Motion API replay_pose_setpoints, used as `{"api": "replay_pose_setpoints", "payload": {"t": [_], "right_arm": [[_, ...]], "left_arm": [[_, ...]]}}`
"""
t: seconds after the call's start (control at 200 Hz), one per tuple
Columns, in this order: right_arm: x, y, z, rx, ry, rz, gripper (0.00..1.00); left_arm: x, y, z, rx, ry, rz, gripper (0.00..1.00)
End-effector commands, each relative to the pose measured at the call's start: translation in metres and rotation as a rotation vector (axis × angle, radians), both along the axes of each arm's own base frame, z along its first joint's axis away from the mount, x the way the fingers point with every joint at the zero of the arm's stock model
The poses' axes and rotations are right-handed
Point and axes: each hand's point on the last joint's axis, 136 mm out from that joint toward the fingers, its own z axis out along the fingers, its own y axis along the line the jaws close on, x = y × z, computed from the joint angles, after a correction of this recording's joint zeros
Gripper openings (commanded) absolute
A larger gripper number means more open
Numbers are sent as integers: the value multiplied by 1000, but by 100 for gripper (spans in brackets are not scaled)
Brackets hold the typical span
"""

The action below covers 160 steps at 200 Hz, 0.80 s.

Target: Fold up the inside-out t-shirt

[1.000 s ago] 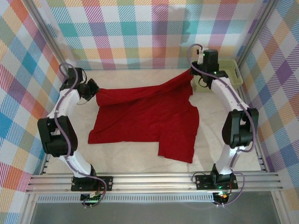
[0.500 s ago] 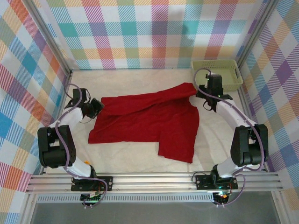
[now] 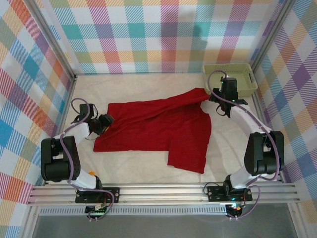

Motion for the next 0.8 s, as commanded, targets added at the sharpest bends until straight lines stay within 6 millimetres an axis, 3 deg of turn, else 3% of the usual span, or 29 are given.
{"api": "replay_pose_setpoints", "payload": {"t": [0.0, 0.345, 0.795], "right_arm": [[8, -4, 5, 12, -6, -9, 0], [9, -4, 3, 21, 2, -9, 0], [11, -5, 1, 30, 18, -10, 0]], "left_arm": [[2, 1, 5, 16, -48, -15, 45], [-1, -20, -5, 14, -19, -87, 38], [1, -34, -9, 43, 17, -140, 16]]}}
